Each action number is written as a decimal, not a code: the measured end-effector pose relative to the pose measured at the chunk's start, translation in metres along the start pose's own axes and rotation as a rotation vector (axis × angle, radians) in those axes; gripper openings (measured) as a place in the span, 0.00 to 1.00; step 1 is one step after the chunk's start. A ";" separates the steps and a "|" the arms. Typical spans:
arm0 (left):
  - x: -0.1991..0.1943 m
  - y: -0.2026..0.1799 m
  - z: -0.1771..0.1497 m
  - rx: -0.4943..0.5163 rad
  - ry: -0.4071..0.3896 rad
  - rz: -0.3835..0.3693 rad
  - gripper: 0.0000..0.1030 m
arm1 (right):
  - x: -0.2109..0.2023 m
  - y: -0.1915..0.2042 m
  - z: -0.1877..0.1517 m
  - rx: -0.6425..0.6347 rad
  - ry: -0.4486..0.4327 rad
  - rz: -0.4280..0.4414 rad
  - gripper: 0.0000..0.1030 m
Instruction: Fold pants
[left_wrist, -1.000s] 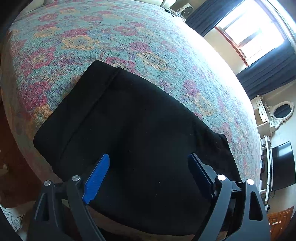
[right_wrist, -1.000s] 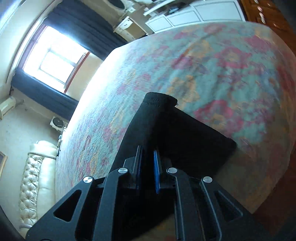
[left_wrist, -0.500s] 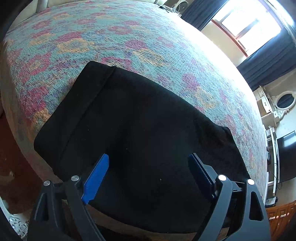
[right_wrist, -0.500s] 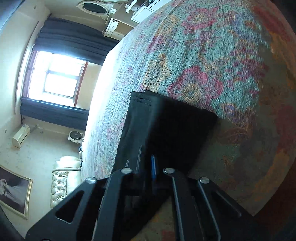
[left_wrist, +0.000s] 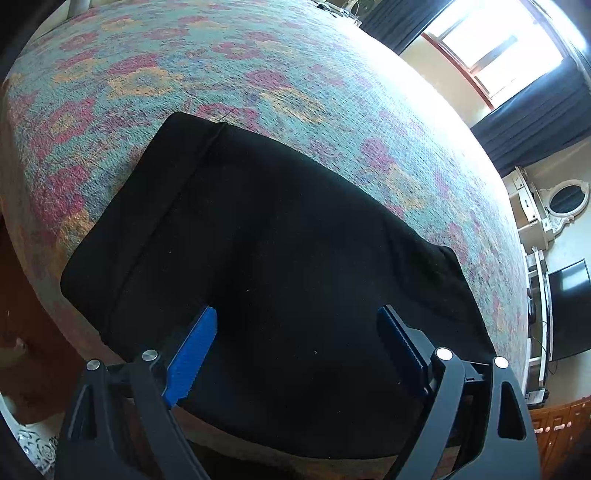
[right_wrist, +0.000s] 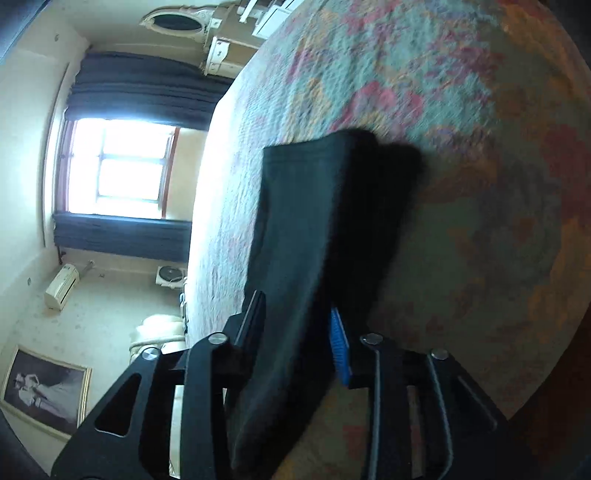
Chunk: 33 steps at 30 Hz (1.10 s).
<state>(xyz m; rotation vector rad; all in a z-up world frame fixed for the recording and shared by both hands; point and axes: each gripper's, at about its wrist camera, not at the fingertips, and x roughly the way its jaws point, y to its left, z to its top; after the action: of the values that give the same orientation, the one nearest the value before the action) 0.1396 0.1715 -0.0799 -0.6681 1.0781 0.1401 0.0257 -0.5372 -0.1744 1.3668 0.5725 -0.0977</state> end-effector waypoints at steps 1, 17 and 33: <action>0.000 -0.001 0.000 0.003 0.000 0.003 0.84 | 0.007 0.008 -0.007 -0.020 0.033 0.019 0.37; 0.001 0.000 0.004 0.017 0.005 0.007 0.86 | 0.069 0.079 -0.104 -0.247 0.404 -0.069 0.06; 0.004 -0.002 0.006 0.061 0.014 0.033 0.87 | 0.119 0.118 -0.178 -0.240 0.552 0.022 0.54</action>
<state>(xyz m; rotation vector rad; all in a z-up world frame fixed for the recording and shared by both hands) 0.1472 0.1720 -0.0808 -0.5977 1.1032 0.1303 0.1154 -0.3124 -0.1371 1.1606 0.9944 0.3678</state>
